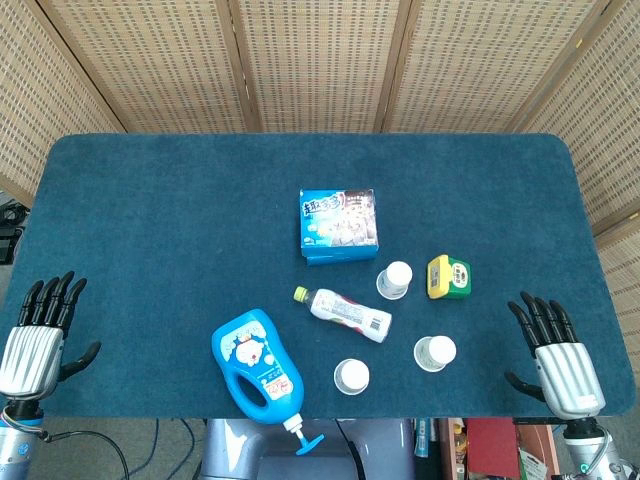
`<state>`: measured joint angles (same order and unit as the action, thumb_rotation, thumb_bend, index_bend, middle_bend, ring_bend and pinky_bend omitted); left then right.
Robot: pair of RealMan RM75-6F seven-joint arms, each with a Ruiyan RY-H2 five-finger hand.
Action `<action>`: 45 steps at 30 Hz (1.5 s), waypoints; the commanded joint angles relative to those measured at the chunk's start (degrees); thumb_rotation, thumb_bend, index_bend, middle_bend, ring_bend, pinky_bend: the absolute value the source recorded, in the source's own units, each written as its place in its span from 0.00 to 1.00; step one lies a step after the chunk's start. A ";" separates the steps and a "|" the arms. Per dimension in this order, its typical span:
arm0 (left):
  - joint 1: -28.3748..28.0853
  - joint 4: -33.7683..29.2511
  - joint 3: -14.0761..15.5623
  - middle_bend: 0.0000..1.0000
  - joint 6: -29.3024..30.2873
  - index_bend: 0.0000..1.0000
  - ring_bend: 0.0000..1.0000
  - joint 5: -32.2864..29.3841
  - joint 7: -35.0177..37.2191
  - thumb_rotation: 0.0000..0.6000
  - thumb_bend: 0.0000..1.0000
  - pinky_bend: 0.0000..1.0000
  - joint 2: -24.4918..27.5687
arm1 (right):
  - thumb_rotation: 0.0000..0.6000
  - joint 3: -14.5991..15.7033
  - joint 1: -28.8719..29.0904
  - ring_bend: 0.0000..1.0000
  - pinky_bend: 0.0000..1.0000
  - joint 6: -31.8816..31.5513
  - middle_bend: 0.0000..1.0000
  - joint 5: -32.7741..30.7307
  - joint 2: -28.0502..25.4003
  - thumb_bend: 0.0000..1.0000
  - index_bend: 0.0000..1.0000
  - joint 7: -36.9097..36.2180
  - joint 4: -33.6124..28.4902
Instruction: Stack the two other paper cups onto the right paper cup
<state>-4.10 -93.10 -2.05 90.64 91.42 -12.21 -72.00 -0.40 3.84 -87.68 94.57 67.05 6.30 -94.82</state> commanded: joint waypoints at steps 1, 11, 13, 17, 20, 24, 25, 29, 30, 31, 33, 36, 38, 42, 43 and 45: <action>0.04 -0.03 0.02 0.00 0.06 0.00 0.00 0.01 -0.02 1.00 0.25 0.00 0.02 | 1.00 0.01 0.00 0.00 0.00 -0.01 0.00 0.03 0.00 0.07 0.00 -0.04 0.03; 0.11 -0.20 0.05 0.00 0.42 0.00 0.00 0.41 0.12 1.00 0.25 0.00 0.19 | 1.00 0.17 0.00 0.00 0.00 -0.18 0.00 0.58 -0.09 0.07 0.00 -0.15 -0.40; 0.14 -0.17 0.00 0.00 0.46 0.00 0.00 0.33 0.32 1.00 0.25 0.00 0.25 | 1.00 0.13 0.03 0.00 0.00 -0.17 0.00 0.56 -0.07 0.07 0.00 -0.12 -0.46; 0.07 -0.11 -0.06 0.00 0.36 0.00 0.00 0.27 0.46 1.00 0.25 0.00 0.28 | 1.00 0.16 0.05 0.00 0.00 -0.06 0.00 0.52 -0.07 0.07 0.00 -0.10 -0.50; 0.03 -0.12 -0.09 0.00 0.26 0.00 0.00 0.18 0.44 1.00 0.25 0.00 0.27 | 1.00 0.16 0.06 0.00 0.00 -0.02 0.00 0.51 -0.07 0.07 0.00 -0.07 -0.52; 0.00 -0.17 -0.08 0.00 0.18 0.00 0.00 0.16 0.25 1.00 0.25 0.00 0.24 | 1.00 0.23 0.05 0.00 0.00 0.02 0.00 0.53 -0.04 0.07 0.00 -0.13 -0.42; 0.01 -0.20 -0.06 0.00 0.18 0.00 0.00 0.18 0.20 1.00 0.25 0.00 0.24 | 1.00 0.25 0.04 0.00 0.00 0.03 0.00 0.53 -0.04 0.07 0.00 -0.13 -0.39; 0.05 -0.32 -0.01 0.00 0.25 0.00 0.00 0.28 -0.01 1.00 0.25 0.00 0.21 | 1.00 0.20 0.05 0.00 0.00 -0.17 0.00 0.72 -0.05 0.07 0.00 -0.40 -0.45; 0.05 -0.34 -0.02 0.00 0.26 0.00 0.00 0.26 -0.01 1.00 0.25 0.00 0.21 | 1.00 0.20 0.04 0.00 0.00 -0.26 0.00 0.82 -0.04 0.07 0.00 -0.43 -0.43; 0.06 -0.35 -0.03 0.00 0.28 0.00 0.00 0.25 0.01 1.00 0.25 0.00 0.21 | 1.00 0.23 0.02 0.00 0.00 -0.30 0.00 0.86 -0.03 0.07 0.00 -0.47 -0.40; 0.06 -0.33 -0.05 0.00 0.23 0.00 0.00 0.16 0.05 1.00 0.25 0.00 0.23 | 1.00 0.26 0.03 0.00 0.00 -0.24 0.00 0.84 0.00 0.07 0.05 -0.57 -0.42; 0.06 -0.34 -0.07 0.00 0.24 0.00 0.00 0.14 0.08 1.00 0.25 0.00 0.25 | 1.00 0.16 0.09 0.00 0.00 -0.64 0.00 1.25 0.20 0.08 0.15 -1.28 -0.37; 0.06 -0.38 -0.10 0.00 0.28 0.00 0.00 0.13 0.09 1.00 0.25 0.00 0.27 | 1.00 0.05 0.12 0.00 0.00 -1.00 0.00 1.51 0.44 0.09 0.22 -1.98 -0.39; 0.10 -0.44 -0.10 0.00 0.37 0.00 0.00 0.16 0.19 1.00 0.25 0.00 0.31 | 1.00 -0.20 0.33 0.00 0.00 -0.68 0.02 0.99 0.98 0.10 0.30 -3.02 -0.14; 0.11 -0.45 -0.09 0.00 0.37 0.00 0.00 0.17 0.20 1.00 0.25 0.00 0.32 | 1.00 -0.29 0.48 0.00 0.00 -0.32 0.02 0.68 1.04 0.10 0.31 -3.16 -0.18; 0.08 -0.47 -0.09 0.00 0.35 0.00 0.00 0.22 0.18 1.00 0.25 0.00 0.33 | 1.00 -0.47 1.01 0.00 0.00 0.88 0.04 -0.04 0.83 0.10 0.32 -3.27 -0.69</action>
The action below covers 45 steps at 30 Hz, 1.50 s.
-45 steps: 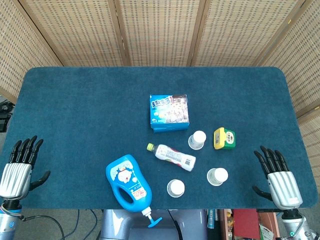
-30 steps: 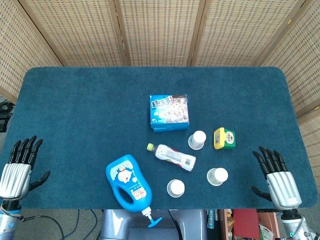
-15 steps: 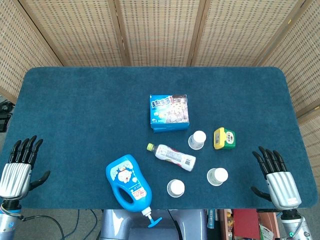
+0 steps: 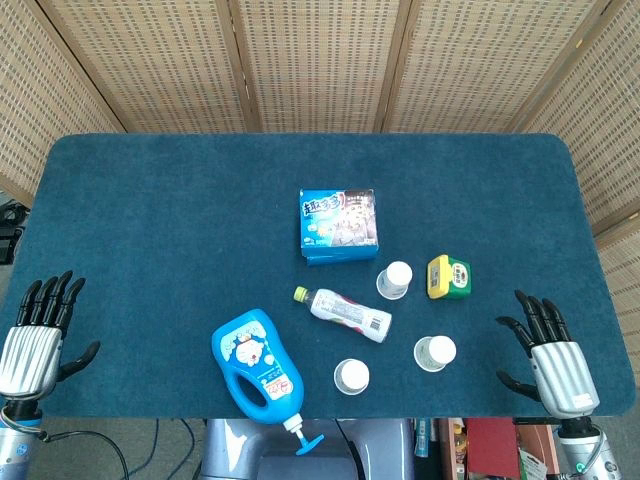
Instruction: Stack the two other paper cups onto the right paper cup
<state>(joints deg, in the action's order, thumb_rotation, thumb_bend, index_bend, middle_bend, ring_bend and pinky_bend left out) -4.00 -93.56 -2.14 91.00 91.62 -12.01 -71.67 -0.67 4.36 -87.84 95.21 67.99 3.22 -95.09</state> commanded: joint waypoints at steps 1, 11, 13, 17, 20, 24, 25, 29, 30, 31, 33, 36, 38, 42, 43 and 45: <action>-0.03 0.01 0.00 0.00 -0.07 0.00 0.00 -0.01 -0.04 1.00 0.25 0.00 -0.01 | 1.00 -0.16 1.27 0.00 0.00 2.71 0.04 -1.01 -0.94 0.10 0.32 0.05 -1.85; 0.03 0.00 -0.01 0.00 0.15 0.00 0.00 0.12 0.11 1.00 0.25 0.00 0.04 | 1.00 0.11 2.15 0.00 0.00 4.68 0.01 -1.03 -5.13 0.10 0.32 3.04 -10.35; 0.02 0.00 -0.02 0.00 0.16 0.00 0.00 0.15 0.15 1.00 0.25 0.00 0.05 | 1.00 0.34 2.14 0.00 0.00 4.81 0.01 -0.81 -5.14 0.10 0.32 3.12 -10.64; 0.09 -0.01 0.04 0.00 0.35 0.00 0.00 0.33 0.20 1.00 0.25 0.00 0.09 | 1.00 1.00 2.36 0.00 0.00 5.64 0.01 -0.20 -4.83 0.10 0.32 3.52 -11.45; 0.07 -0.04 -0.07 0.00 0.37 0.00 0.00 0.25 0.24 1.00 0.25 0.00 0.11 | 1.00 1.82 2.60 0.00 0.00 6.60 0.01 0.57 -4.49 0.10 0.32 3.67 -12.19; 0.00 0.00 -0.04 0.00 0.13 0.00 0.00 0.15 0.07 1.00 0.25 0.00 0.06 | 1.00 3.28 3.08 0.00 0.00 8.27 0.02 2.36 -3.83 0.10 0.32 4.32 -14.19; -0.01 -0.01 0.01 0.00 0.14 0.00 0.00 0.27 0.00 1.00 0.25 0.00 0.03 | 1.00 3.50 3.39 0.00 0.00 8.82 0.02 2.94 -3.44 0.10 0.32 4.79 -14.93; 0.07 -0.01 -0.06 0.00 0.37 0.00 0.00 0.31 0.13 1.00 0.25 0.00 0.07 | 1.00 3.34 4.78 0.00 0.00 11.18 0.02 3.13 -1.82 0.10 0.32 6.03 -16.78; 0.08 0.02 -0.12 0.00 0.43 0.00 0.00 0.24 0.12 1.00 0.25 0.00 0.09 | 1.00 3.10 5.17 0.00 0.00 11.73 0.02 2.84 -1.27 0.10 0.32 6.17 -17.06; 0.10 0.02 -0.14 0.00 0.45 0.00 0.00 0.19 0.07 1.00 0.25 0.00 0.07 | 1.00 2.91 5.41 0.00 0.00 12.03 0.02 2.61 -0.83 0.10 0.32 6.24 -17.16; 0.06 0.01 -0.15 0.00 0.37 0.00 0.00 0.16 -0.08 1.00 0.25 0.00 -0.02 | 1.00 2.64 5.85 0.00 0.00 12.67 0.02 2.11 0.00 0.10 0.32 6.37 -17.32; -0.08 0.10 -0.12 0.00 0.07 0.00 0.00 0.16 -0.38 1.00 0.25 0.00 -0.16 | 1.00 2.25 6.73 0.00 0.00 14.05 0.02 1.18 1.47 0.10 0.32 6.52 -17.58; -0.08 0.14 -0.15 0.00 0.12 0.00 0.00 0.16 -0.12 1.00 0.25 0.00 -0.10 | 1.00 1.92 7.29 0.00 0.00 14.99 0.02 0.25 2.51 0.10 0.32 6.94 -17.83; 0.06 0.16 -0.16 0.00 0.39 0.00 0.00 0.16 0.49 1.00 0.25 0.00 0.11 | 1.00 1.41 8.12 0.00 0.00 16.30 0.03 -1.17 3.94 0.10 0.32 7.99 -18.68; 0.11 0.12 -0.15 0.00 0.51 0.00 0.00 0.20 0.71 1.00 0.25 0.00 0.19 | 1.00 1.20 8.49 0.00 0.00 16.87 0.03 -1.60 4.47 0.10 0.32 8.66 -19.03; 0.12 0.07 -0.21 0.00 0.61 0.00 0.00 0.24 0.89 1.00 0.25 0.00 0.29 | 1.00 0.63 9.15 0.00 0.00 17.83 0.03 -2.92 5.42 0.10 0.32 10.06 -19.76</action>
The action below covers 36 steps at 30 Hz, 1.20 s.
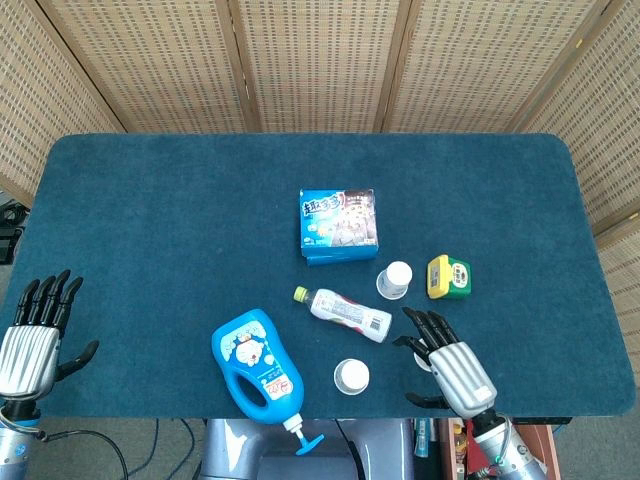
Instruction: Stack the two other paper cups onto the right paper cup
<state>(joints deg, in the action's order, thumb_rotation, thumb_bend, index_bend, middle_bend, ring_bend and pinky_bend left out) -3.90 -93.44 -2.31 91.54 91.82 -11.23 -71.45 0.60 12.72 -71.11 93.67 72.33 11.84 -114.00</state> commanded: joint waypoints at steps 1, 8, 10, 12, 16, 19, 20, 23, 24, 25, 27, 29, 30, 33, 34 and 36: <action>-0.01 -0.08 -0.07 0.00 0.05 0.00 0.00 0.02 0.15 1.00 0.25 0.00 0.10 | 1.00 -0.96 1.18 0.00 0.00 1.61 0.03 -2.14 1.55 0.10 0.32 2.04 -1.24; -0.13 -0.05 -0.04 0.00 -0.35 0.00 0.00 -0.17 -0.10 1.00 0.25 0.00 -0.04 | 1.00 -2.05 3.09 0.00 0.00 4.22 0.04 -6.16 3.59 0.10 0.35 4.37 -2.51; -0.17 -0.03 -0.07 0.00 -0.40 0.00 0.00 -0.20 -0.07 1.00 0.25 0.00 -0.03 | 1.00 -2.03 3.35 0.00 0.00 4.61 0.04 -6.86 4.02 0.10 0.36 4.79 -2.64; -0.13 -0.03 -0.07 0.00 -0.33 0.00 0.00 -0.21 0.05 1.00 0.25 0.00 0.02 | 1.00 -1.99 3.62 0.00 0.00 4.89 0.05 -7.49 4.64 0.10 0.37 5.38 -2.77; -0.10 -0.06 -0.10 0.00 -0.21 0.00 0.00 -0.18 0.20 1.00 0.25 0.00 0.10 | 1.00 -1.89 4.16 0.00 0.00 5.41 0.05 -8.38 5.84 0.10 0.38 6.59 -2.85; -0.05 -0.05 -0.11 0.00 -0.15 0.00 0.00 -0.22 0.30 1.00 0.25 0.00 0.15 | 1.00 -1.94 4.67 0.00 0.00 5.79 0.05 -9.20 7.07 0.10 0.38 7.39 -3.04; -0.05 -0.06 -0.12 0.00 -0.16 0.00 0.00 -0.25 0.33 1.00 0.25 0.00 0.16 | 1.00 -1.98 4.87 0.00 0.00 5.97 0.05 -9.53 7.45 0.10 0.38 7.68 -3.05; -0.06 -0.07 -0.16 0.00 -0.20 0.00 0.00 -0.35 0.42 1.00 0.25 0.00 0.21 | 1.00 -2.35 5.95 0.00 0.00 7.31 0.04 -11.62 9.69 0.10 0.38 8.92 -2.78; -0.08 -0.07 -0.17 0.00 -0.23 0.00 0.00 -0.35 0.41 1.00 0.25 0.00 0.22 | 1.00 -2.56 6.22 0.00 0.00 7.51 0.04 -12.34 10.32 0.10 0.38 9.38 -2.56; -0.06 -0.09 -0.15 0.00 -0.18 0.00 0.00 -0.31 0.44 1.00 0.25 0.00 0.25 | 1.00 -2.70 6.53 0.00 0.00 7.79 0.04 -13.21 11.07 0.10 0.38 9.94 -2.26; -0.02 -0.15 -0.18 0.00 -0.01 0.00 0.00 -0.23 0.56 1.00 0.25 0.00 0.29 | 1.00 -2.95 6.94 0.00 0.00 8.05 0.04 -14.43 12.00 0.10 0.38 10.55 -1.69; 0.04 -0.14 -0.23 0.00 0.12 0.00 0.00 -0.28 0.77 1.00 0.25 0.00 0.38 | 1.00 -3.18 7.36 0.00 0.00 8.29 0.04 -15.78 12.79 0.10 0.38 11.10 -0.92; 0.03 -0.13 -0.26 0.00 0.10 0.00 0.00 -0.33 0.83 1.00 0.25 0.00 0.40 | 1.00 -3.30 7.53 0.00 0.00 8.36 0.04 -16.31 13.05 0.10 0.38 11.29 -0.62; 0.01 -0.10 -0.30 0.00 0.05 0.00 0.00 -0.42 0.94 1.00 0.25 0.00 0.44 | 1.00 -3.53 7.99 0.00 0.00 8.49 0.04 -17.95 13.79 0.10 0.38 11.75 0.34; 0.00 -0.09 -0.30 0.00 0.05 0.00 0.00 -0.39 0.90 1.00 0.25 0.00 0.43 | 1.00 -3.59 8.14 0.00 0.00 8.51 0.04 -18.47 13.97 0.10 0.38 11.75 0.60; 0.00 -0.09 -0.30 0.00 0.04 0.00 0.00 -0.39 0.86 1.00 0.25 0.00 0.41 | 1.00 -3.57 8.26 0.00 0.00 8.49 0.04 -18.79 14.06 0.10 0.38 11.78 0.79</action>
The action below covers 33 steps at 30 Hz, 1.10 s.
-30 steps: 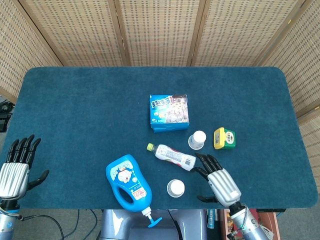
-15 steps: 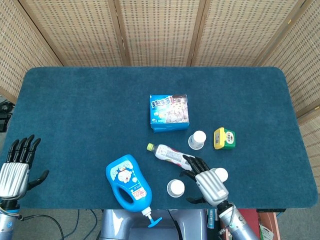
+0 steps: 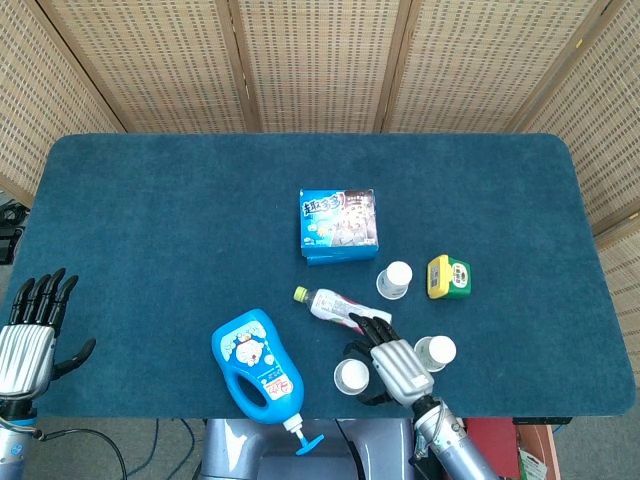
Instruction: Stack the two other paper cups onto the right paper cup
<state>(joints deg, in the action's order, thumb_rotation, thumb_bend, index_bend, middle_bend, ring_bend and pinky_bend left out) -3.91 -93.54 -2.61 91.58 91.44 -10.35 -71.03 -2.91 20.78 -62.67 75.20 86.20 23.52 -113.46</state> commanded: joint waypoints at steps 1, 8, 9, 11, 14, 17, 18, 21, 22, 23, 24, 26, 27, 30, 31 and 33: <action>0.01 0.01 0.00 0.00 0.02 0.00 0.00 0.01 -0.03 1.00 0.25 0.00 -0.02 | 1.00 0.03 0.25 0.00 0.00 -0.01 0.04 -0.48 0.23 0.10 0.38 0.15 0.36; 0.02 -0.04 0.00 0.00 0.04 0.00 0.00 0.00 -0.15 1.00 0.25 0.00 -0.06 | 1.00 0.81 0.41 0.00 0.00 -0.54 0.04 -0.89 0.33 0.10 0.38 -0.12 0.89; 0.01 -0.05 -0.01 0.00 0.01 0.00 0.00 -0.02 -0.16 1.00 0.25 0.00 -0.07 | 1.00 0.94 0.44 0.00 0.00 -0.57 0.04 -0.88 0.36 0.10 0.38 -0.18 0.97; 0.02 -0.06 0.04 0.00 0.01 0.00 0.00 0.04 -0.17 1.00 0.25 0.00 -0.05 | 1.00 1.14 0.53 0.00 0.00 -0.60 0.04 -1.01 0.61 0.10 0.38 -0.36 1.27; 0.03 -0.07 0.03 0.00 0.10 0.00 0.00 0.13 -0.12 1.00 0.25 0.00 -0.04 | 1.00 1.16 0.71 0.00 0.00 -0.58 0.04 -1.42 0.99 0.10 0.38 -0.47 1.77; -0.02 -0.05 -0.05 0.00 0.02 0.00 0.00 -0.01 -0.02 1.00 0.25 0.00 0.01 | 1.00 1.16 1.02 0.00 0.00 -0.45 0.04 -1.89 1.50 0.10 0.38 -0.51 2.60; -0.01 -0.05 -0.04 0.00 0.01 0.00 0.00 -0.02 0.00 1.00 0.25 0.00 0.01 | 1.00 1.13 1.13 0.00 0.00 -0.35 0.04 -2.15 1.67 0.10 0.38 -0.53 2.85; -0.02 -0.04 -0.03 0.00 0.02 0.00 0.00 0.02 -0.01 1.00 0.25 0.00 0.01 | 1.00 1.12 1.35 0.00 0.00 -0.20 0.04 -2.67 1.96 0.10 0.38 -0.62 3.38; -0.03 -0.05 -0.02 0.00 -0.02 0.00 0.00 0.03 0.00 1.00 0.25 0.00 0.01 | 1.00 1.15 1.44 0.00 0.00 -0.14 0.04 -2.90 2.15 0.10 0.38 -0.67 3.71; -0.03 -0.05 -0.01 0.00 -0.01 0.00 0.00 0.04 0.00 1.00 0.25 0.00 0.01 | 1.00 1.18 1.50 0.00 0.00 -0.13 0.04 -3.01 2.28 0.10 0.38 -0.70 3.94; -0.02 -0.06 0.00 0.00 0.01 0.00 0.00 0.06 -0.01 1.00 0.25 0.00 0.01 | 1.00 1.20 1.54 0.00 0.00 -0.14 0.04 -3.13 2.40 0.10 0.38 -0.73 4.13; -0.05 -0.10 0.00 0.00 0.00 0.00 0.00 0.13 -0.01 1.00 0.25 0.00 0.01 | 1.00 1.25 1.64 0.00 0.00 -0.21 0.04 -3.29 2.65 0.10 0.38 -0.76 4.49; -0.06 -0.14 0.00 0.00 0.01 0.00 0.00 0.16 0.00 1.00 0.25 0.00 0.03 | 1.00 1.27 1.66 0.00 0.00 -0.30 0.04 -3.28 2.77 0.10 0.38 -0.78 4.61; -0.02 -0.07 0.04 0.00 0.25 0.00 0.00 0.44 0.04 1.00 0.25 0.00 -0.02 | 1.00 1.29 1.72 0.00 0.00 -0.76 0.05 -2.94 3.15 0.10 0.39 -0.90 4.85; -0.01 -0.06 0.04 0.00 0.28 0.00 0.00 0.46 0.08 1.00 0.25 0.00 -0.03 | 1.00 1.28 1.72 0.00 0.00 -0.85 0.06 -2.88 3.22 0.11 0.40 -0.99 4.86; 0.03 -0.03 0.04 0.00 0.36 0.00 0.00 0.47 0.16 1.00 0.25 0.00 0.00 | 1.00 1.25 1.74 0.00 0.00 -1.19 0.07 -2.58 3.42 0.11 0.44 -1.17 4.88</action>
<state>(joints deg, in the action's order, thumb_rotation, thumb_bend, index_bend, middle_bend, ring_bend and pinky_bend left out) -3.88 -93.58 -2.58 91.95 91.90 -10.18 -71.03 -1.65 22.51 -63.80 72.57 89.56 22.40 -108.60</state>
